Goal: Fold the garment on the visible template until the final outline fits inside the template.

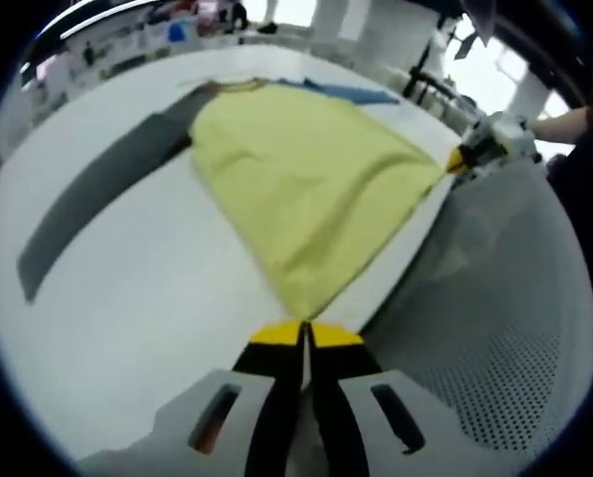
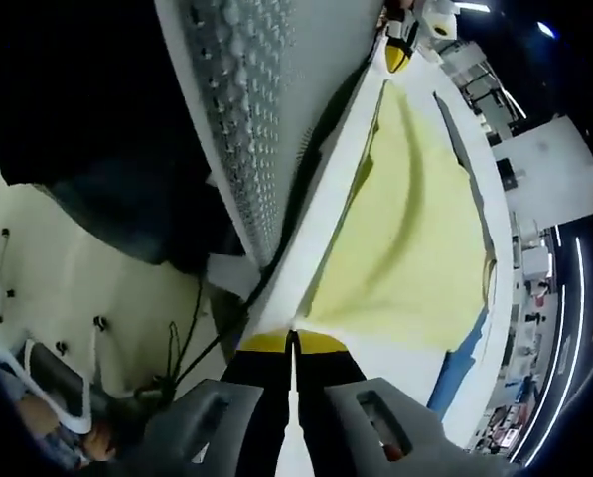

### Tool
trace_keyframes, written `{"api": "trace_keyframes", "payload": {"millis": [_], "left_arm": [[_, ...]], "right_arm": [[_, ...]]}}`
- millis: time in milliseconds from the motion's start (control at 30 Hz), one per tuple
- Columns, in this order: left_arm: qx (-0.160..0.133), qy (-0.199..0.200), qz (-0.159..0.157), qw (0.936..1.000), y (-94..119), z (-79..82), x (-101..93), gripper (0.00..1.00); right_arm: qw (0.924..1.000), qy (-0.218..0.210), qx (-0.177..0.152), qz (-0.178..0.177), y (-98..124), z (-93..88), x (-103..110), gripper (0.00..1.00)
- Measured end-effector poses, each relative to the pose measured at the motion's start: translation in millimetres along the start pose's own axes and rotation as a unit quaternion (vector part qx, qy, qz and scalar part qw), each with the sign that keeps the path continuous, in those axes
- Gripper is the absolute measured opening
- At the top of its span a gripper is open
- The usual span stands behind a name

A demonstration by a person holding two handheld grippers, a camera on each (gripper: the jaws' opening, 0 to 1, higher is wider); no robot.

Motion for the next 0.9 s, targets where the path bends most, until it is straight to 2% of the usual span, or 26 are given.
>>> {"api": "trace_keyframes", "payload": {"millis": [33,67,100,167,200,233,333,433,500,667,900], "left_arm": [[-0.003,-0.01,0.0,0.9999,-2,5.2,-2.2,0.0],[-0.003,-0.021,0.0,0.9998,-3,9.0,-4.4,0.0],[-0.001,-0.048,0.001,0.9989,-6,16.1,-8.9,0.0],[0.004,-0.082,-0.006,0.9966,-15,26.6,-20.2,0.03],[0.002,-0.092,-0.011,0.9957,-19,31.6,-26.3,0.07],[0.002,-0.106,-0.02,0.9942,-24,38.7,-35.4,0.11],[0.014,-0.151,-0.038,0.9877,-42,51.8,-52.4,0.17],[0.023,-0.182,-0.058,0.9812,-57,60.5,-69.3,0.19],[0.027,-0.187,-0.062,0.98,-68,63.3,-76.2,0.21],[0.031,-0.196,-0.066,0.9779,-86,65.2,-85.4,0.22],[0.03,-0.193,-0.051,0.9795,-101,68.6,-85.2,0.22]], "right_arm": [[0.9988,-0.048,0.001,-0.01,3,-1.4,-4,0.01],[0.9968,-0.077,-0.002,-0.018,4,-3.9,-5,0.01],[0.9913,-0.128,-0.005,-0.033,8,-4.1,-12,0.01],[0.9825,-0.18,-0.005,-0.049,11,-3.7,-22,0.01],[0.9765,-0.207,-0.019,-0.058,12,0.6,-29,0.01],[0.9709,-0.227,-0.041,-0.064,13,9.9,-36,0.02],[0.9603,-0.265,-0.069,-0.051,6,31.5,-45,0.03],[0.955,-0.278,-0.091,-0.05,-7,51.8,-52,0.13],[0.9558,-0.275,-0.094,-0.048,-15,64.8,-53,0.19],[0.9533,-0.28,-0.107,-0.041,-34,82.8,-52,0.16],[0.9531,-0.284,-0.095,-0.041,-50,84.7,-47,0.15]]}}
Point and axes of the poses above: the point that each gripper's makers call its tool centre point, and the gripper's own axes: y roughly backward along the fingers, x roughly to its left, z roughly out of its top, the point moved 3 cm from there along y, roughly backward along the fingers, and after that the axes turned 7 degrees about -z, right-handed, at the moved point
